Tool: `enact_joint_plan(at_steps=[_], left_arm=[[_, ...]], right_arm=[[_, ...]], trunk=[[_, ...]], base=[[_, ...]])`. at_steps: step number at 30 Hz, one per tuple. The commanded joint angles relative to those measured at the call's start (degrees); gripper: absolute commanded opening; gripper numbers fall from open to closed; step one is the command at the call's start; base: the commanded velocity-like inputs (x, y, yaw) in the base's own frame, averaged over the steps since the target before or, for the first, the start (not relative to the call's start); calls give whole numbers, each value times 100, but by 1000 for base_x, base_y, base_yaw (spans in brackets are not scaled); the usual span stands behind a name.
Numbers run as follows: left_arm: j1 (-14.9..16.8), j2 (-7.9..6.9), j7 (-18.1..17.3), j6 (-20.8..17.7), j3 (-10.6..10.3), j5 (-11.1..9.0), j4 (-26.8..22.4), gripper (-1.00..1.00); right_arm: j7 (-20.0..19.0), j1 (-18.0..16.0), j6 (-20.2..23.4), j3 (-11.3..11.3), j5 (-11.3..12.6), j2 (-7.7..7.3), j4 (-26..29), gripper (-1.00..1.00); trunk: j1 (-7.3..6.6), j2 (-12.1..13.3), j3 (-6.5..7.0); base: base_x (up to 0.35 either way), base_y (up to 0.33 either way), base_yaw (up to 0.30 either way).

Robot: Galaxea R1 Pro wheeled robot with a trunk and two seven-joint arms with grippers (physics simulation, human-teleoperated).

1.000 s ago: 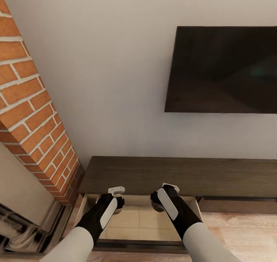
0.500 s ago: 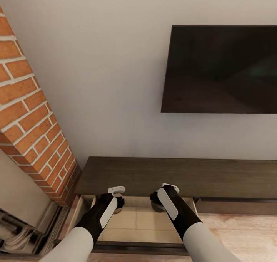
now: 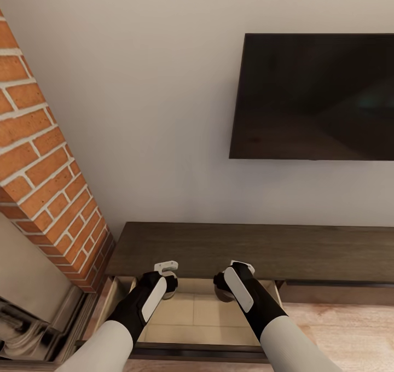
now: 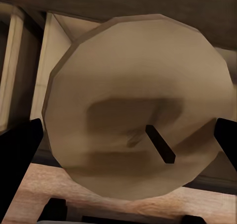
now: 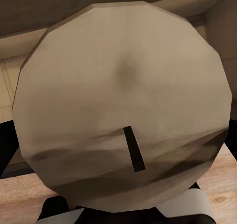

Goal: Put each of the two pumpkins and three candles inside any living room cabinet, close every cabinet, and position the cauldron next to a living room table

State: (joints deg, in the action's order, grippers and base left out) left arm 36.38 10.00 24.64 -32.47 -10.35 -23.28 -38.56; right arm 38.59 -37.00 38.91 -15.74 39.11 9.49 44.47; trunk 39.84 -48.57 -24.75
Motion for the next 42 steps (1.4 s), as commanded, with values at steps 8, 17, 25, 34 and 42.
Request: enact_joint_plan(at_steps=[8,17,25,34,42], left_arm=[[0,0,-3,-96,-2,-1,-3,-100],[0,0,-3,-99,-3,-1,-3,-100],[0,0,-3,-99,-3,-1,-3,-100],[0,0,-3,-102,-3,-1,-3,-100],[0,0,-3,-102,-3,-1,-3,-100]], right_arm=[[-93,3,0,-2,0,-8,7,-100],[-209,8,-29,-77,-18,-16,7,-100],[-211,9,-28,-93,-18,-11,9,-100],[-211,3,-13,-70,24,-7,16,-100],[-203,1,-7,-70,3,0,24,-100]], trunk=[[176,-323,-144],[374,-684,-306],[550,-1004,-449],[747,-1365,-611],[923,-1686,-754]], base=[[-44,0,0],[-75,0,0],[-1,0,0],[-100,0,0],[-46,0,0]])
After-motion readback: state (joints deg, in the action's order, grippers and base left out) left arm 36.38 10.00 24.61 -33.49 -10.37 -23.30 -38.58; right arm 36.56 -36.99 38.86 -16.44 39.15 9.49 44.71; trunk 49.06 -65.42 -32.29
